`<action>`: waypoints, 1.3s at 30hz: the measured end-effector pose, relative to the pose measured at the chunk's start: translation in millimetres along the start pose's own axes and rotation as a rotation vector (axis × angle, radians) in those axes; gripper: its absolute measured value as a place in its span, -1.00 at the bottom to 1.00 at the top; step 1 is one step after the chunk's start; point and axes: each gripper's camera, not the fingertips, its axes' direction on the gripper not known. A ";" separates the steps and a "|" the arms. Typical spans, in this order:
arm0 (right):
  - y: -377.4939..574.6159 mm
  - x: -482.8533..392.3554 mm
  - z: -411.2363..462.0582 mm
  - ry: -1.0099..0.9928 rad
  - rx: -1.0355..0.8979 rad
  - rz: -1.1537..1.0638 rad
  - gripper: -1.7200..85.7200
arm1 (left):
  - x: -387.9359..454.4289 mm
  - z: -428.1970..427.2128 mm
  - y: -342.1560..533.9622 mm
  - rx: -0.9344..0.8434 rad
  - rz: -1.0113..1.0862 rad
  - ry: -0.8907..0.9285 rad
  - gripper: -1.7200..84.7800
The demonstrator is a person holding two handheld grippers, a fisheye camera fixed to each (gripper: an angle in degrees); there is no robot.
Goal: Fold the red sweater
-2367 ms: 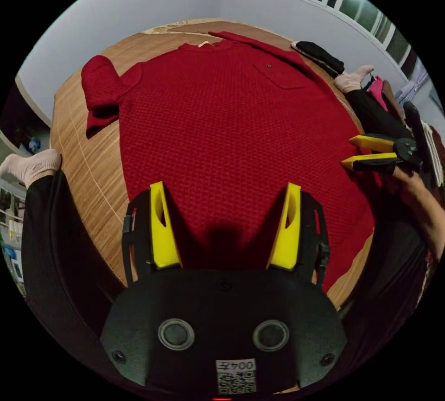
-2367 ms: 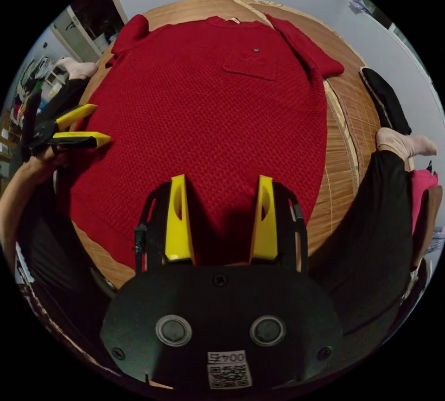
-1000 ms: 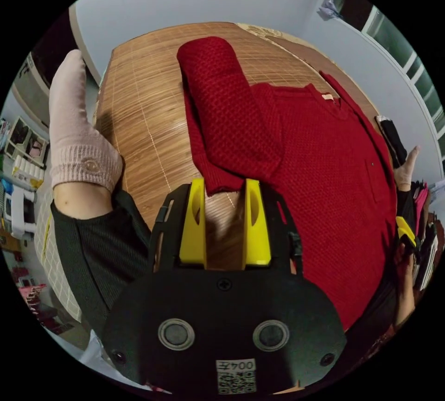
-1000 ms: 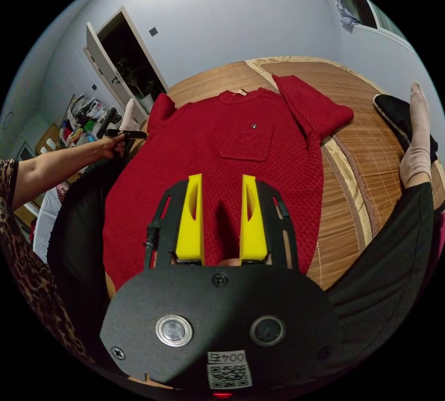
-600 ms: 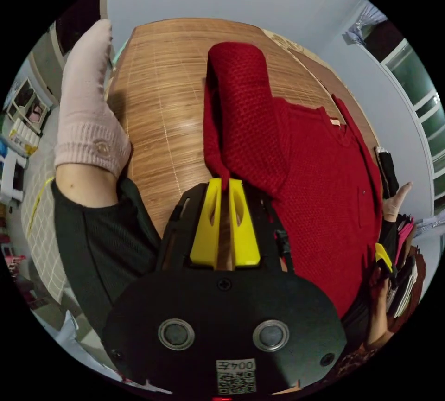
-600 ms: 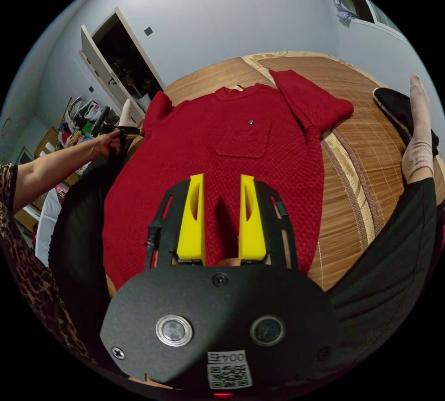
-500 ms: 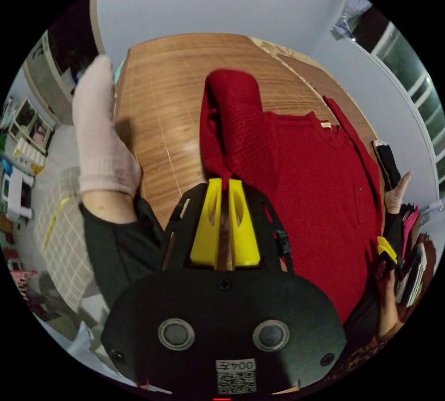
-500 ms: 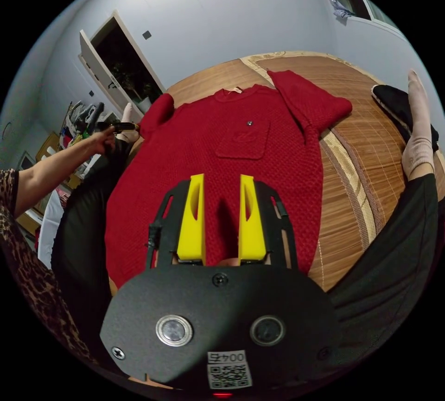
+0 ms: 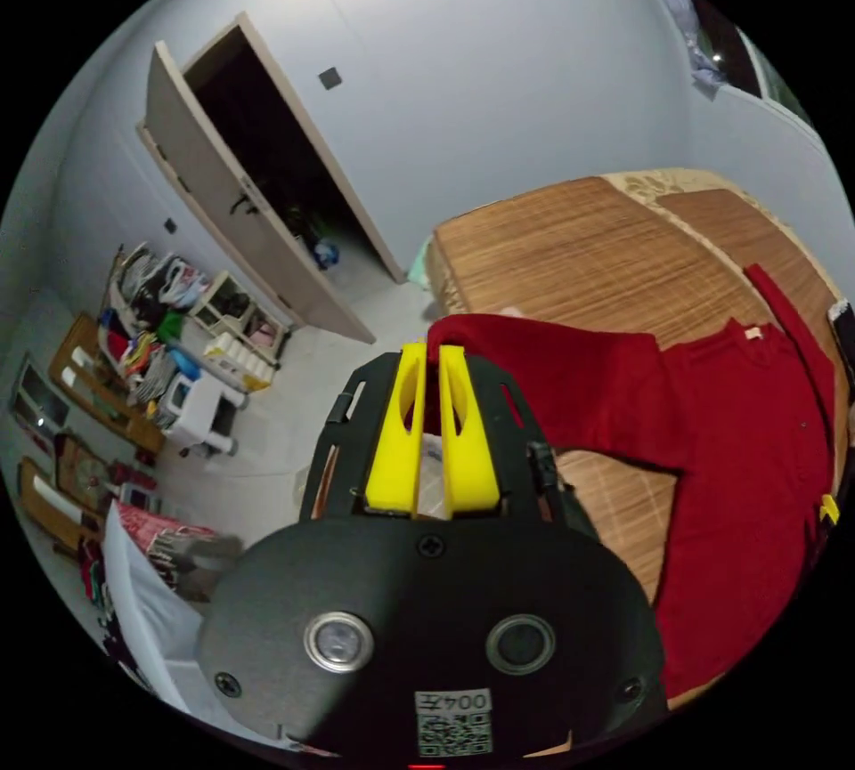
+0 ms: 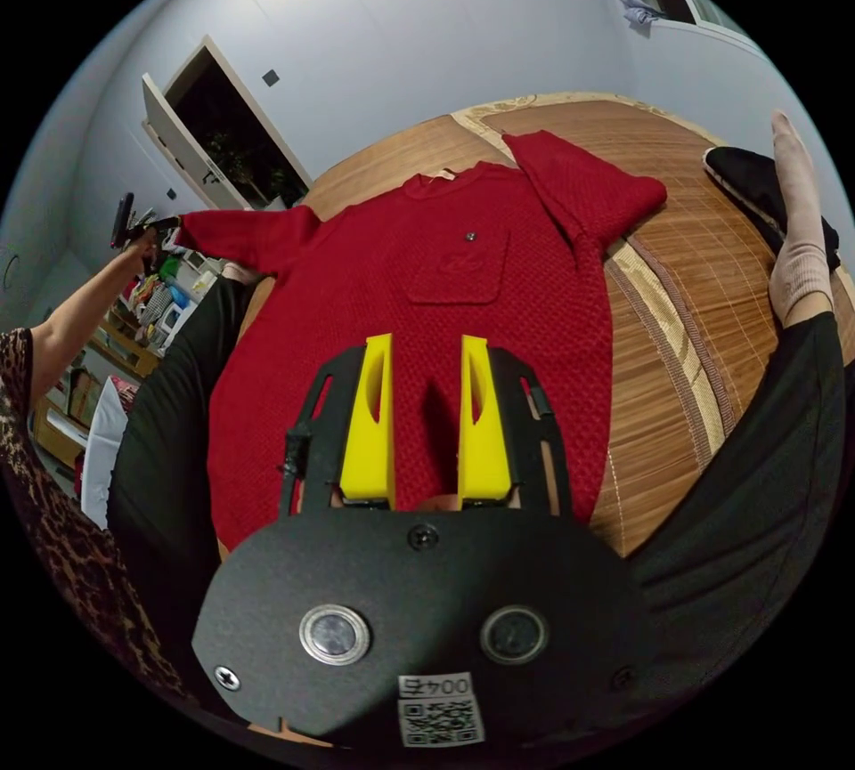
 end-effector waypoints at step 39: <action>-118.8 12.5 1.1 0.097 0.038 0.074 -0.71 | 338.3 87.2 154.3 -0.082 0.181 0.720 -0.64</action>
